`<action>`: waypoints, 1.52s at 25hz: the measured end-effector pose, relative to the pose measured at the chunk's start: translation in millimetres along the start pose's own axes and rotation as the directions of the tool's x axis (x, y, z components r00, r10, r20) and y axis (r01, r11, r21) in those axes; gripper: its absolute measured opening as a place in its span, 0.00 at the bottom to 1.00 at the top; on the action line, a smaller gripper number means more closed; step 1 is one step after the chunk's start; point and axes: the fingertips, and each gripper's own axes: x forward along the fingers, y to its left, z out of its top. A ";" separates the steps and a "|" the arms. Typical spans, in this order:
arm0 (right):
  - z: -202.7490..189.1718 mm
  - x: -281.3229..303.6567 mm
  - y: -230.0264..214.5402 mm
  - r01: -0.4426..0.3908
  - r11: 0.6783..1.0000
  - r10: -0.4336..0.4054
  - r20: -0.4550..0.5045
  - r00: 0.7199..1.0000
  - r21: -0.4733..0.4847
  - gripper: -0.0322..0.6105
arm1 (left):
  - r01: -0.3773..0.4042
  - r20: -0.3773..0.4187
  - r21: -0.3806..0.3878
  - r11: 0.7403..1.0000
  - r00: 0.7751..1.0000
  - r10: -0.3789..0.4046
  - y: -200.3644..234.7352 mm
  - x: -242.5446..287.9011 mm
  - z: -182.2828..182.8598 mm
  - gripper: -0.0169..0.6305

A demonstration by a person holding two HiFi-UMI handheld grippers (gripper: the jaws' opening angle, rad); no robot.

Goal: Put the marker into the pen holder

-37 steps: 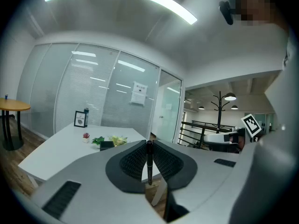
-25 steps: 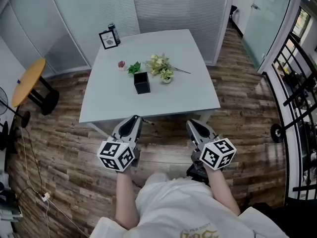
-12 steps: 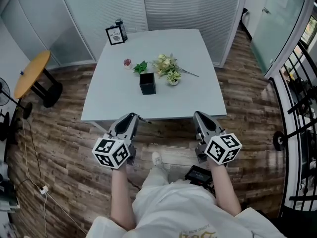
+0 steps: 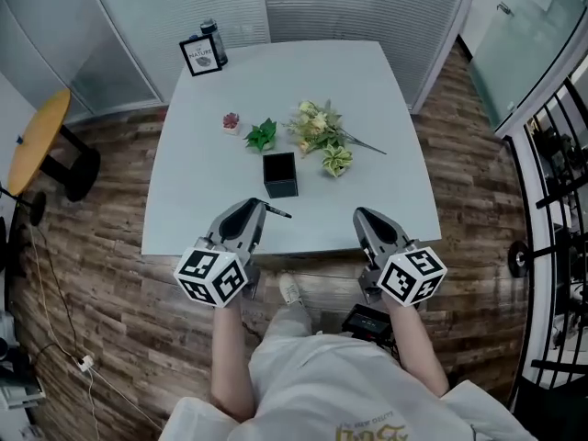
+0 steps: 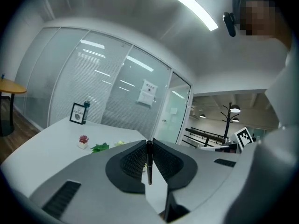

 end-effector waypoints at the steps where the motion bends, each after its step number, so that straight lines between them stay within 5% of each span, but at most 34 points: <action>1: 1.1 15.3 -3.0 0.007 1.000 -0.007 -0.007 1.000 0.006 0.08 | 0.009 -0.007 -0.004 1.000 1.000 -0.009 12.4 11.0 3.6 0.10; 17: 16.1 175.1 -47.5 0.155 0.987 -0.152 -0.064 0.986 0.047 0.08 | 0.134 -0.125 -0.072 0.988 0.982 -0.143 146.4 141.1 19.5 0.10; 24: 10.2 173.7 -61.2 0.210 0.975 -0.205 -0.081 0.975 0.066 0.08 | 0.169 -0.168 -0.100 0.981 0.969 -0.184 146.8 160.2 3.3 0.10; 38: 5.3 184.0 -80.9 0.182 0.980 -0.175 -0.085 0.981 0.086 0.08 | 0.146 -0.224 -0.079 0.986 0.961 -0.160 143.5 176.1 -14.4 0.10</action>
